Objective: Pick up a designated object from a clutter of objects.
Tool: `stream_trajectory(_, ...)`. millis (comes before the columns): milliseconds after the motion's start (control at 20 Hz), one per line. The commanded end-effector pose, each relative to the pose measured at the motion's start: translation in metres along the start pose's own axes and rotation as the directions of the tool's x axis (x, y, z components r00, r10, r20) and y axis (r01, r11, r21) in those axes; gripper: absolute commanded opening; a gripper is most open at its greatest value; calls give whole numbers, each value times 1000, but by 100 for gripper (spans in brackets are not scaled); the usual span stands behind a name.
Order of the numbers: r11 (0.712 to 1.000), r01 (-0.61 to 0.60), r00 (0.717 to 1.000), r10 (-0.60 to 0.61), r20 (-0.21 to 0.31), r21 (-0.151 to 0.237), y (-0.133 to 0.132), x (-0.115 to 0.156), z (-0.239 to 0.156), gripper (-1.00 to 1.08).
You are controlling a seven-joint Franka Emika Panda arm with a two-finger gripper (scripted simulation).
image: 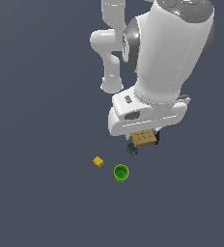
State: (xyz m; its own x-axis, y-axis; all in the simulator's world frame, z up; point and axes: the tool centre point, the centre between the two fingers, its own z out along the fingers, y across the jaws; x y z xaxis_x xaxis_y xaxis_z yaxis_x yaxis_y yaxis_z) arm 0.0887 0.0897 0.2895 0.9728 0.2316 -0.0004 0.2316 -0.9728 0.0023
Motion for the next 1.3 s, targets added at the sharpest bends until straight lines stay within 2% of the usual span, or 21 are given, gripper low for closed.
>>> stream_trajectory(0,1000,-1,1000,1,0,0,-17,8,-22,-100)
stream_trajectory(600,1000,-1,1000,1,0,1,-74,40,-97,-100)
stream_trajectory(1250,1000,0,1000,0,0,2,-108,61,-141,-100)
